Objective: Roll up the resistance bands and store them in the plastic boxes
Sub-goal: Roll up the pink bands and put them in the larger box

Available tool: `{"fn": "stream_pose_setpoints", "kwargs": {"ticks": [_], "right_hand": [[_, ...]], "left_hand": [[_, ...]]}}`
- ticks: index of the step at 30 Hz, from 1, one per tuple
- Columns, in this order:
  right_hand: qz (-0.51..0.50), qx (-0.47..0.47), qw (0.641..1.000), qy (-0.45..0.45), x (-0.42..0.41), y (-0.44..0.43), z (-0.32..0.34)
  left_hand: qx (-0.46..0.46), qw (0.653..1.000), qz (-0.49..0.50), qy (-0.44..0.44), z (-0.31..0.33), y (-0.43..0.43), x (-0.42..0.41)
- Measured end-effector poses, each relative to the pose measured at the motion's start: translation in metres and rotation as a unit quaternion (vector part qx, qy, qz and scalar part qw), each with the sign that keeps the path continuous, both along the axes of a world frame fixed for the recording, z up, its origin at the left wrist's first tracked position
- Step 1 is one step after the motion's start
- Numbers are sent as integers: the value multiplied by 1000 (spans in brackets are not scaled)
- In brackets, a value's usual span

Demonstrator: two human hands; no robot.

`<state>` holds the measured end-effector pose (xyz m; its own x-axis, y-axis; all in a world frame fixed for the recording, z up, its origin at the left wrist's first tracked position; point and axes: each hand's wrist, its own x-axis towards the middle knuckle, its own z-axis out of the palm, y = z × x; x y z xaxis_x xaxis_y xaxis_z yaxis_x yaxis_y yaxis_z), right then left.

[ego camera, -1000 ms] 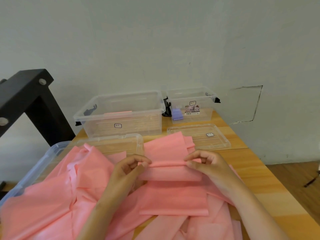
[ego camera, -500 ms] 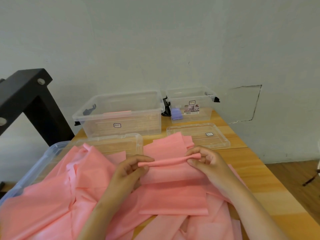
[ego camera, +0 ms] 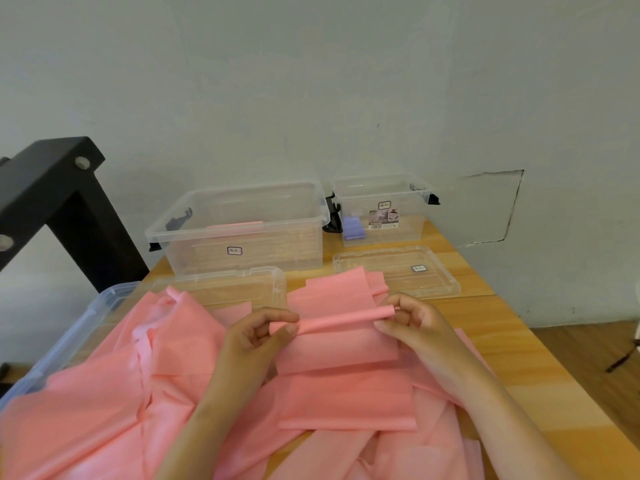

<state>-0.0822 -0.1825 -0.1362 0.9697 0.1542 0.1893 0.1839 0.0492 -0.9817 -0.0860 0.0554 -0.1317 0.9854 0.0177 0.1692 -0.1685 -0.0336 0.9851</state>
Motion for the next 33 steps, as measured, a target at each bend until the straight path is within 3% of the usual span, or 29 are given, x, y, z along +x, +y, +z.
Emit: {"fn": "stream_pose_setpoints", "kwargs": {"ticks": [20,25,33], "right_hand": [[16,2,1000,-27,-3,3,3],[-37,-28,998,-53,2,3,-2],[-56,-69,995,-52,4,2,-4]], "left_hand": [[-15,1000,-4,6,-1,-2,-1],[-50,998,-28,29,3,-6,-4],[17,999,-46,-7,1,-3,-3]]}}
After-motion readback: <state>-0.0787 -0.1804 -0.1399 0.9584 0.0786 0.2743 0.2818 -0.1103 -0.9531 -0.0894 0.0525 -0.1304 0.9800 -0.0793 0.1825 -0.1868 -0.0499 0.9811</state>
